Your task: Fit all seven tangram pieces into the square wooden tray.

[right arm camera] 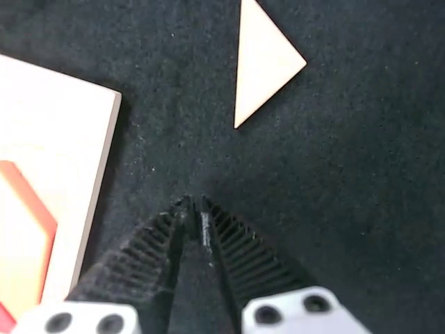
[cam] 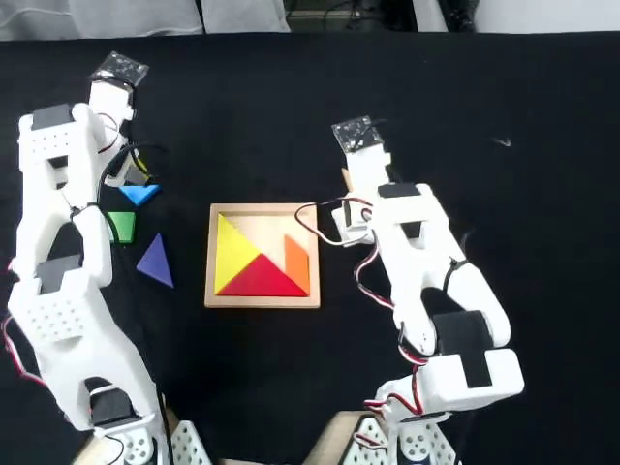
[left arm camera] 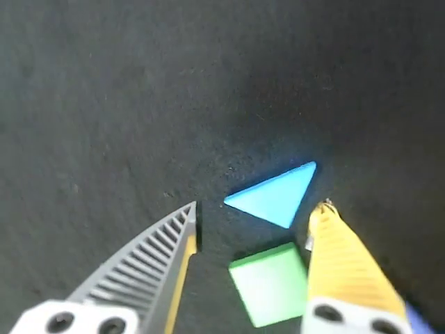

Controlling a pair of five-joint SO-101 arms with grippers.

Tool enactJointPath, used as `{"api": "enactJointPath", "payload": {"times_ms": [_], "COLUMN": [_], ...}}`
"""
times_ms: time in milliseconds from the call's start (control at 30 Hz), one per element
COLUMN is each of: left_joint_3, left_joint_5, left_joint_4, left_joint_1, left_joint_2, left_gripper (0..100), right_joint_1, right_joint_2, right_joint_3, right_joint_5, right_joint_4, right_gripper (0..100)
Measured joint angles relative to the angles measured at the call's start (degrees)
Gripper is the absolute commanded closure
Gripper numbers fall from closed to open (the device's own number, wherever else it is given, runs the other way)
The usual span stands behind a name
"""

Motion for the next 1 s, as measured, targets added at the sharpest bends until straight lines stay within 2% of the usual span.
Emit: {"api": "enactJointPath", "payload": {"times_ms": [200,400,633,800,1000], "left_joint_3": [-3.34,-3.43,-6.51,-11.60,-23.30], "left_joint_5": [-21.54,-32.26,-36.75,-37.45,-37.45], "left_joint_4": [0.62,0.62,0.79,4.66,11.34], "left_joint_1": [0.00,0.00,0.00,0.09,0.53], "left_joint_2": [6.33,8.09,10.37,14.07,20.92], "left_gripper": [75,75,75,75,76], "right_joint_1": [0.00,0.00,0.00,0.00,0.00], "right_joint_2": [0.00,0.00,0.00,0.00,0.00], "right_joint_3": [0.00,0.00,0.00,0.00,0.00], "right_joint_5": [0.00,0.00,2.20,2.37,2.37], "right_joint_4": [0.00,0.00,0.00,0.00,0.00], "right_gripper": [98.8,98.8,98.8,98.8,98.8]}}
